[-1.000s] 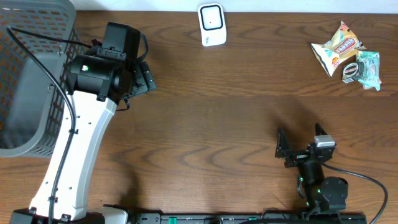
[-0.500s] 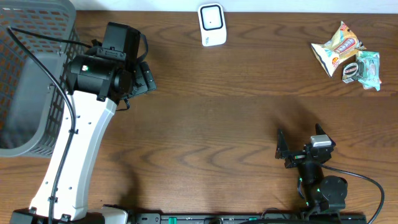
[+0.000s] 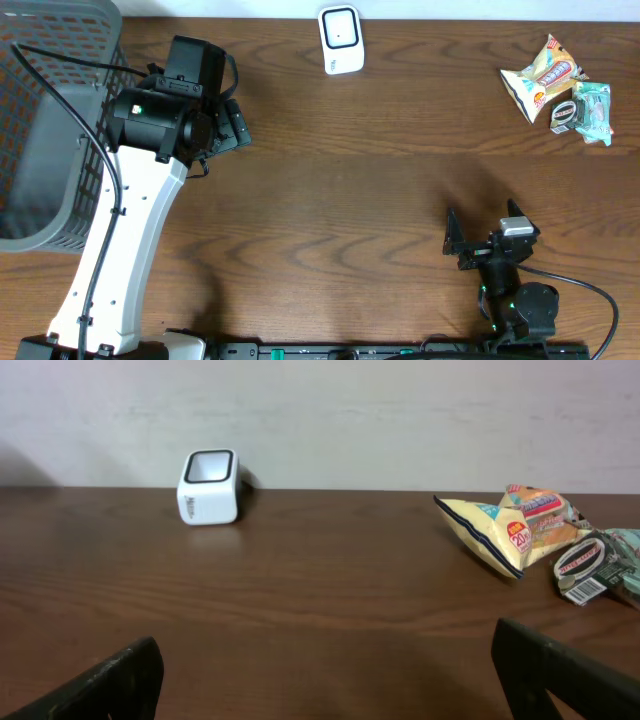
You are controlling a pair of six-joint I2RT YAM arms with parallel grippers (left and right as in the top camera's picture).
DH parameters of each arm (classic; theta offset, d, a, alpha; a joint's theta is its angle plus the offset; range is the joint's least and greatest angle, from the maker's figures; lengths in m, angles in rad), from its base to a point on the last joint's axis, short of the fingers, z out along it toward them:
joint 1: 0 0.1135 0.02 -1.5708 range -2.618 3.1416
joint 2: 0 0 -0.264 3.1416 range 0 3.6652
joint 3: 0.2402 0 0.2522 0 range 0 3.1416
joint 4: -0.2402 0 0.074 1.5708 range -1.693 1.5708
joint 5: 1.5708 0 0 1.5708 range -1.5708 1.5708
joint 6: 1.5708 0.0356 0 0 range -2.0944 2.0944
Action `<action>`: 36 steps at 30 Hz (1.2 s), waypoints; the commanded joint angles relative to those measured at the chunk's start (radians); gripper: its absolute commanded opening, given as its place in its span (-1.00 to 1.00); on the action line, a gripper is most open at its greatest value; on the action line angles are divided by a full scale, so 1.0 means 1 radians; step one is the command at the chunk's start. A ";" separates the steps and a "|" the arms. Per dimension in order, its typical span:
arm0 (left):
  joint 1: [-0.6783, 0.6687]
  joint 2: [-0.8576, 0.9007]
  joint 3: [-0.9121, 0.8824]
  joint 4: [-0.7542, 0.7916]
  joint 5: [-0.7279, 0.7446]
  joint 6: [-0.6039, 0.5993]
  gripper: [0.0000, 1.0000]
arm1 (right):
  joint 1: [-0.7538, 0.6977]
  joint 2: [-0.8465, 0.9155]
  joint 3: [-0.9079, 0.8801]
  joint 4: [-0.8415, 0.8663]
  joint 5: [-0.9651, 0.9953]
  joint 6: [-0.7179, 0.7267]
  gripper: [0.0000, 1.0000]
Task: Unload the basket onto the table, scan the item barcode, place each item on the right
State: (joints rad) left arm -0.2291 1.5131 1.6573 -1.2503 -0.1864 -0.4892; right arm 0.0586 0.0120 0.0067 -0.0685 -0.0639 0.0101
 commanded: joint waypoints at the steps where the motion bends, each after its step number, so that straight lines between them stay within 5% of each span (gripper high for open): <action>1: 0.003 0.003 0.008 -0.003 -0.013 0.010 0.96 | 0.001 -0.006 -0.001 -0.005 0.008 0.012 0.99; 36: 0.004 -0.002 0.008 -0.026 -0.015 0.010 0.96 | -0.001 -0.006 -0.001 -0.003 0.006 0.011 0.99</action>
State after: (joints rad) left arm -0.2291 1.5131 1.6573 -1.2629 -0.1867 -0.4892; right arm 0.0574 0.0120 0.0067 -0.0673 -0.0631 0.0109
